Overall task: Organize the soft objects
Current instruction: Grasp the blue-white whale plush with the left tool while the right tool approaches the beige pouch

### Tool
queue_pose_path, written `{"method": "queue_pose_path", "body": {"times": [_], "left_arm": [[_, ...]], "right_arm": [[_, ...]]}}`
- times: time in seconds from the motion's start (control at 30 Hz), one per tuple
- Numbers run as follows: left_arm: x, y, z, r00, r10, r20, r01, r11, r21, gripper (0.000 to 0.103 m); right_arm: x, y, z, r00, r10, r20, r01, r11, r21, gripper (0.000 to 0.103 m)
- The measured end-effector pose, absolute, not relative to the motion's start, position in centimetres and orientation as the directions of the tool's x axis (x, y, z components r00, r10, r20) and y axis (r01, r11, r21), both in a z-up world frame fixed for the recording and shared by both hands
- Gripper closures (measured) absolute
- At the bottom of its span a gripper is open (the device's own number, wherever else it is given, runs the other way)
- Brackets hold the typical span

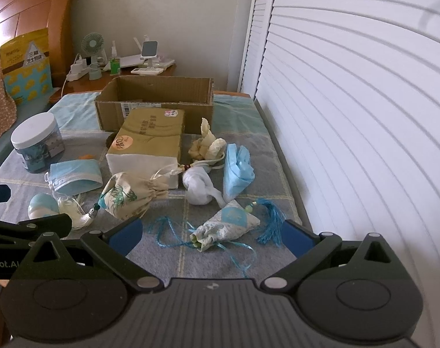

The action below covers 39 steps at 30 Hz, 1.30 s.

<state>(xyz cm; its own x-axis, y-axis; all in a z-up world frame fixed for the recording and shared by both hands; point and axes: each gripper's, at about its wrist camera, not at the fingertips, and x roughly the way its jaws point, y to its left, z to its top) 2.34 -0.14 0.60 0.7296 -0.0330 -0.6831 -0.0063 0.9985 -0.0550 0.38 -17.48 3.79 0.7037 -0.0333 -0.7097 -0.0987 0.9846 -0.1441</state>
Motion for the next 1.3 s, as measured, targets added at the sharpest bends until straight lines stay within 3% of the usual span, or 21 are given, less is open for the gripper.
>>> {"method": "queue_pose_path", "body": {"times": [0.37,0.63,0.97,1.3], "left_arm": [[2.4,1.0,-0.4,0.744,-0.044,-0.667,0.049,0.999,-0.012,0.001],[2.7,3.2,-2.2,0.728,-0.089,-0.680,0.061,0.996,-0.064,0.001],[2.9,3.9,-4.1,0.716,-0.087,-0.693,0.122,0.993,0.002,0.001],[3.6,4.8,-5.3,0.687,-0.128,-0.715,0.176,0.984,-0.007,0.004]], "right_arm": [[0.7,-16.9,2.9,0.711,0.006,-0.704,-0.194,0.963,-0.187,0.000],[1.3,-17.1,1.6,0.693,0.007,-0.721,-0.215,0.956,-0.197,0.000],[2.0,-18.3,-0.2,0.665,0.041,-0.746,-0.236,0.959,-0.158,0.000],[3.4,-19.8,-3.0,0.608,0.038,-0.793,-0.233,0.963,-0.132,0.000]]}}
